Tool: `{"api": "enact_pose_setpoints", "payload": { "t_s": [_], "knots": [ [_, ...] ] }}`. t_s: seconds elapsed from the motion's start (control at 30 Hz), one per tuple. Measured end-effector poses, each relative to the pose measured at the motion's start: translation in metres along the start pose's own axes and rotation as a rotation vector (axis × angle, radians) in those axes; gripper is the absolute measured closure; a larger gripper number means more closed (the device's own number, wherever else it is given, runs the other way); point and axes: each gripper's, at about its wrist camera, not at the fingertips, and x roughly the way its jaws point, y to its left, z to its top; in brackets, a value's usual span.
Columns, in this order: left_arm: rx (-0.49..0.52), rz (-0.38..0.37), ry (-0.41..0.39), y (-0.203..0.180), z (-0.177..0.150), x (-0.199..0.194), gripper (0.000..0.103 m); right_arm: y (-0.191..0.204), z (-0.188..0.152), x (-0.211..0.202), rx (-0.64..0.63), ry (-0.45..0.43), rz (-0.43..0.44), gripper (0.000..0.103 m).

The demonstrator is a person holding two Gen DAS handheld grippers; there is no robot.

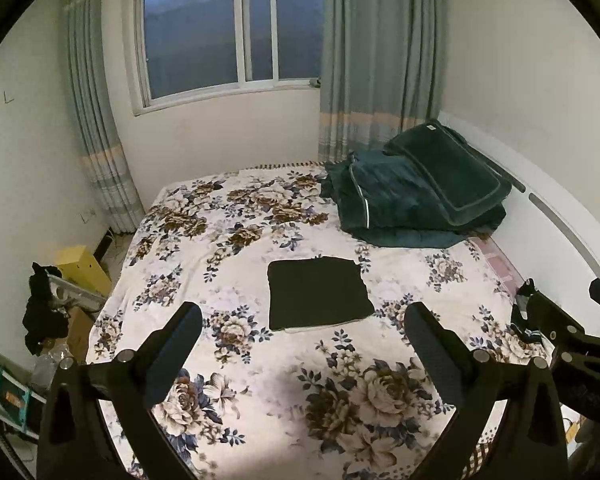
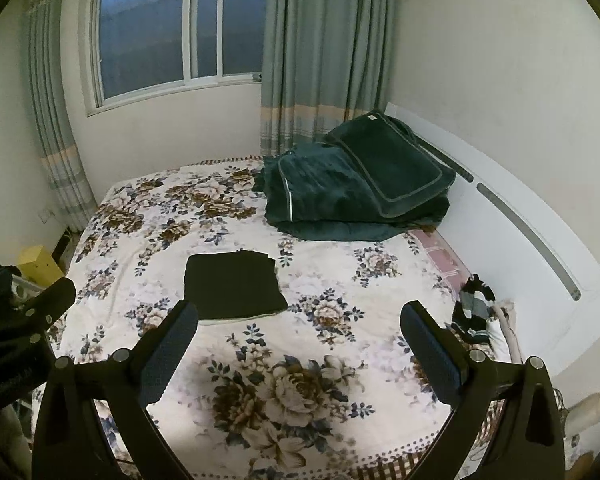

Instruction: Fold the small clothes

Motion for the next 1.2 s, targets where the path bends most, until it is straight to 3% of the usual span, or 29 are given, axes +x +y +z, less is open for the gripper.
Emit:
{"api": "enact_pose_setpoints", "payload": {
  "t_s": [1.2],
  "knots": [
    [0.014, -0.008, -0.011, -0.003, 0.008, -0.01, 0.0, 0.006, 0.008, -0.005, 0.009, -0.013, 0.023, 0.0]
  ]
}}
